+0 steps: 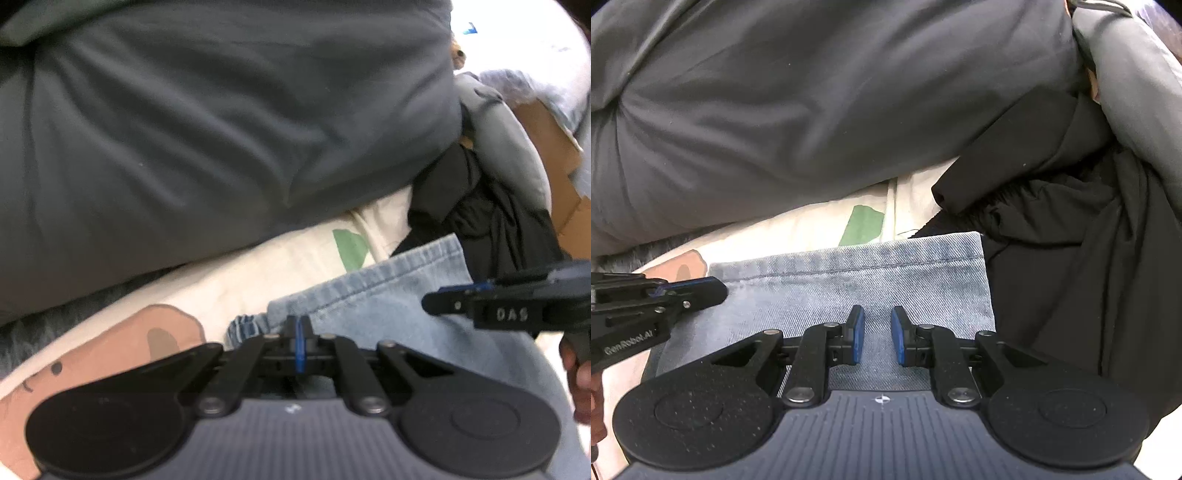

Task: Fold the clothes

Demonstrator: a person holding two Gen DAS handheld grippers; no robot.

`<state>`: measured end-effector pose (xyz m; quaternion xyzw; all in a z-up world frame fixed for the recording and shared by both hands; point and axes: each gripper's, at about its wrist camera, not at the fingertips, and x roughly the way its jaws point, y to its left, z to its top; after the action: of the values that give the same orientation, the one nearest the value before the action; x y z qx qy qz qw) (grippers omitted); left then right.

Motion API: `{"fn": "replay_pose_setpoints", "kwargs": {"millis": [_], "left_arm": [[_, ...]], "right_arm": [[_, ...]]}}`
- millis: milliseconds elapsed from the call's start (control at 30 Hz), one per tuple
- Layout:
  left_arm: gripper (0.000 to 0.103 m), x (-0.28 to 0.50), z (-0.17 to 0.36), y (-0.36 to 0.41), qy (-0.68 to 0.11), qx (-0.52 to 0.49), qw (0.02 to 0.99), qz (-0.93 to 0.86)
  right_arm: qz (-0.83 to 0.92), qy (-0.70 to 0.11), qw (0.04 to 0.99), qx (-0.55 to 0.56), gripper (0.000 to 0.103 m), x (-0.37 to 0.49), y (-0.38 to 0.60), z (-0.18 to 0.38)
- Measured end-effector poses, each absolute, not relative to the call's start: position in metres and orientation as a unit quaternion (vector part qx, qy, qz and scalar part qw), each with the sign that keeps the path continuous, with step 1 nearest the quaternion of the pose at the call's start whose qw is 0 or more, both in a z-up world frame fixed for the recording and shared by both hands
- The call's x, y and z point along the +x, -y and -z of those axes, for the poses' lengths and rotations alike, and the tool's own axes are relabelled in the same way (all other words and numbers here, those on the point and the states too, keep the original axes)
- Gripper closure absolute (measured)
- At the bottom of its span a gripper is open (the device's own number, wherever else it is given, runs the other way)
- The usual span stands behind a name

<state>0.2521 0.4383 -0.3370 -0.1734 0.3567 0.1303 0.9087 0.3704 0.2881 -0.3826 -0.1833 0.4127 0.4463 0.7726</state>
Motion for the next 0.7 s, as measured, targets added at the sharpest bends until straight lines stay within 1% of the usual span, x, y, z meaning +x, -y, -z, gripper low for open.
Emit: {"fn": "replay_pose_setpoints", "kwargs": {"millis": [133,200,267,333,400,433,467,533,700], "left_arm": [[0.1,0.243,0.312,-0.425,-0.333,-0.161,0.921,-0.122],[0.099,0.24,0.307,-0.415,-0.326,-0.159,0.927,-0.094],[0.093,0.242,0.308,-0.406,-0.323,-0.154,0.931,-0.066],[0.093,0.248,0.314,-0.398,-0.331,-0.135,0.933,-0.051],[0.095,0.257,0.33,-0.4,-0.361,-0.126,0.922,-0.063],[0.099,0.259,0.336,-0.404,-0.368,-0.132,0.918,-0.064],[0.1,0.261,0.341,-0.409,-0.372,-0.143,0.915,-0.063],[0.1,0.264,0.348,-0.416,-0.378,-0.154,0.911,-0.06],[0.1,0.266,0.351,-0.407,-0.38,-0.102,0.918,-0.055]], "right_arm": [[-0.454,-0.421,0.775,-0.129,0.079,0.376,-0.274,0.367],[-0.462,-0.408,0.776,-0.133,0.079,0.368,-0.264,0.362],[-0.468,-0.397,0.777,-0.138,0.079,0.361,-0.255,0.36],[-0.478,-0.39,0.773,-0.15,0.078,0.352,-0.249,0.362],[-0.486,-0.38,0.769,-0.171,0.077,0.344,-0.245,0.368],[-0.488,-0.375,0.767,-0.18,0.077,0.341,-0.243,0.371],[-0.49,-0.375,0.766,-0.181,0.077,0.34,-0.241,0.373],[-0.493,-0.374,0.764,-0.184,0.077,0.339,-0.238,0.376],[-0.489,-0.356,0.766,-0.219,0.077,0.336,-0.244,0.39]]}}
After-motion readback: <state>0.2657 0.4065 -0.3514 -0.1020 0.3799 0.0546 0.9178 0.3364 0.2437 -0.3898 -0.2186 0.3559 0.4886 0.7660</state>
